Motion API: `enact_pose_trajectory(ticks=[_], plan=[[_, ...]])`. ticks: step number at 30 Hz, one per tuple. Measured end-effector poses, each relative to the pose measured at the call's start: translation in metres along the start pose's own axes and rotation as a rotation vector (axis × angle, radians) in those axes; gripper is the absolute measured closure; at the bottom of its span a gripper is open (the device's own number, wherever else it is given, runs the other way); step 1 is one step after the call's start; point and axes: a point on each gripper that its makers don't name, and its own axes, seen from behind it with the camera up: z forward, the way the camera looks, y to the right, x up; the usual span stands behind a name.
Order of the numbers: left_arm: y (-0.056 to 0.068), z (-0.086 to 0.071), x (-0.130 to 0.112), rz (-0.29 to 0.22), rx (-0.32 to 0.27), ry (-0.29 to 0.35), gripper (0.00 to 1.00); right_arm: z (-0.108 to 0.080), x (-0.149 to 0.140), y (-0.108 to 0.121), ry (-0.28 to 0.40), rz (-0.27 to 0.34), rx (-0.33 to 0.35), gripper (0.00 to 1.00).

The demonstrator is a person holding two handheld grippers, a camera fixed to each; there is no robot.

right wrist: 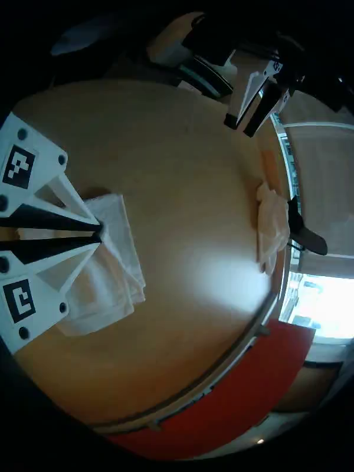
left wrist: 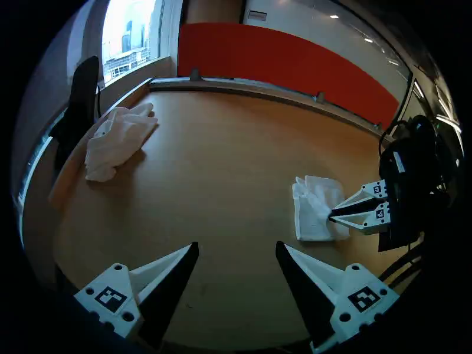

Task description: Fold towel

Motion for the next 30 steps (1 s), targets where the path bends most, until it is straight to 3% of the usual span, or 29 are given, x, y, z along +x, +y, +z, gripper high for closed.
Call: enact_pose_trajectory(ticks=[9, 16, 18, 22, 26, 30], plan=[[0.001, 0.002, 0.003, 0.007, -0.001, 0.005, 0.03, -0.012, 0.0, 0.003, 0.024, 0.016, -0.023, 0.94], [0.006, 0.003, 0.003, 0.014, -0.004, 0.003, 0.03, -0.009, -0.008, -0.001, 0.023, 0.078, -0.007, 0.91], [0.007, 0.003, 0.002, 0.015, -0.006, 0.002, 0.03, -0.008, -0.01, -0.003, 0.023, 0.1, -0.008, 0.79], [0.007, 0.003, 0.0, 0.015, -0.006, -0.001, 0.03, -0.012, -0.014, -0.002, 0.034, 0.137, -0.028, 0.34], [0.008, 0.003, -0.001, 0.013, -0.007, -0.001, 0.03, -0.016, -0.027, 0.003, 0.023, 0.177, -0.063, 0.23], [0.009, 0.003, 0.0, 0.015, -0.009, 0.001, 0.03, -0.021, -0.042, 0.003, 0.009, 0.217, -0.078, 0.22]])
